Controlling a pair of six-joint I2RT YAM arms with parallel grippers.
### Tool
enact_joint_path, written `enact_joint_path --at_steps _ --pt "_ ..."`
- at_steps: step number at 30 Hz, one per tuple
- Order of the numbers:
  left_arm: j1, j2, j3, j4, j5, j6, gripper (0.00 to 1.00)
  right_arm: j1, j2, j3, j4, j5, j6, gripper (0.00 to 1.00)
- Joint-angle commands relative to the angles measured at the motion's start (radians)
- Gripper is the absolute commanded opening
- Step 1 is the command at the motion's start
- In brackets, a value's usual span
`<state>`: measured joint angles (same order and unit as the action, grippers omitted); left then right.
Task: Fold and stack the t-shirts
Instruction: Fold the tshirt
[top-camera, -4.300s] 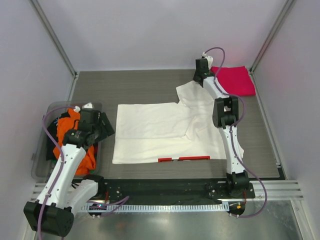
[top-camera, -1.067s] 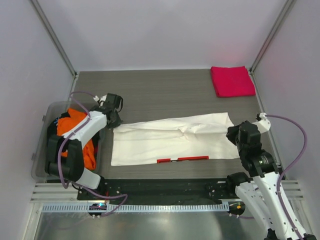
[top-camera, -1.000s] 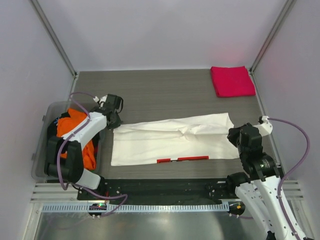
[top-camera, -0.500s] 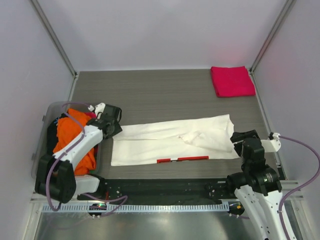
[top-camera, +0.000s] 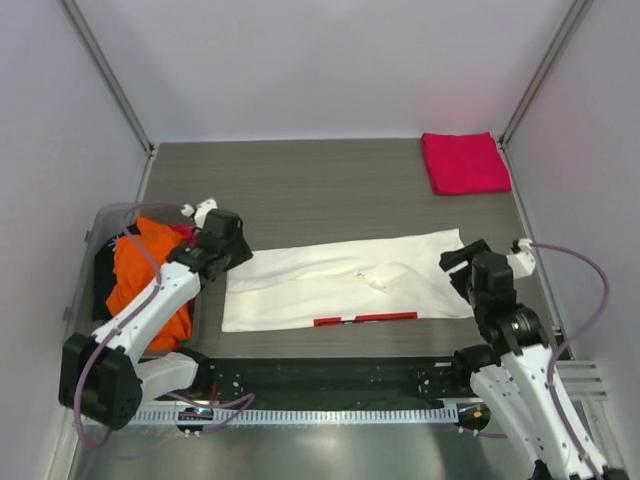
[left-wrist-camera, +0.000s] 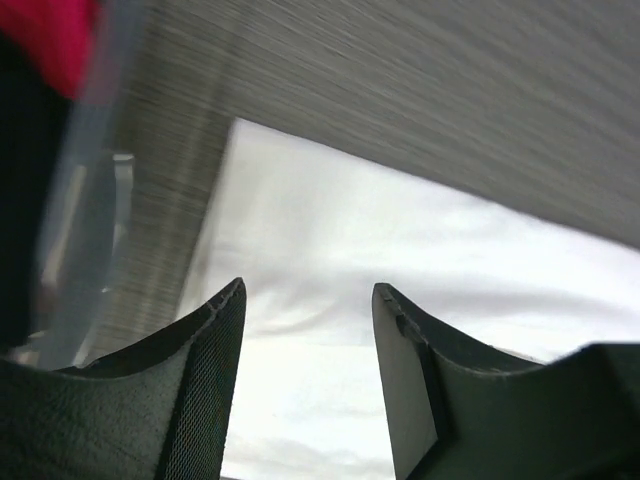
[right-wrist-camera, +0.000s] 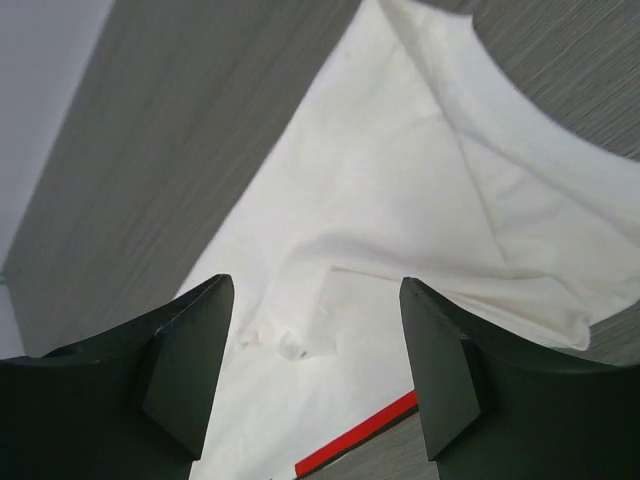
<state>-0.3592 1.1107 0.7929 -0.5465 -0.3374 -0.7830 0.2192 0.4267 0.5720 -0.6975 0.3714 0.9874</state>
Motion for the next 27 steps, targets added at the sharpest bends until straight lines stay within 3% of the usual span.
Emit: enact_joint_path --at_steps 1,3,9,17,23,27 --pt "-0.070 0.124 0.065 0.099 0.115 0.090 0.54 -0.001 0.251 -0.006 0.180 -0.207 -0.061 0.73" --pt "-0.102 0.222 0.081 0.097 0.145 0.094 0.53 0.000 0.390 -0.014 0.238 -0.281 -0.067 0.73" --pt "-0.144 0.426 0.106 0.065 0.178 0.080 0.49 0.000 0.589 -0.050 0.348 -0.319 -0.017 0.75" --pt "-0.190 0.491 0.060 0.017 0.173 0.033 0.46 -0.001 0.930 0.008 0.443 -0.319 -0.045 0.77" --pt "-0.273 0.433 -0.044 0.014 0.227 -0.068 0.47 0.000 1.253 0.270 0.470 -0.353 -0.136 0.77" --pt "-0.355 0.425 -0.089 0.042 0.276 -0.157 0.47 0.002 1.530 0.570 0.470 -0.462 -0.179 0.74"
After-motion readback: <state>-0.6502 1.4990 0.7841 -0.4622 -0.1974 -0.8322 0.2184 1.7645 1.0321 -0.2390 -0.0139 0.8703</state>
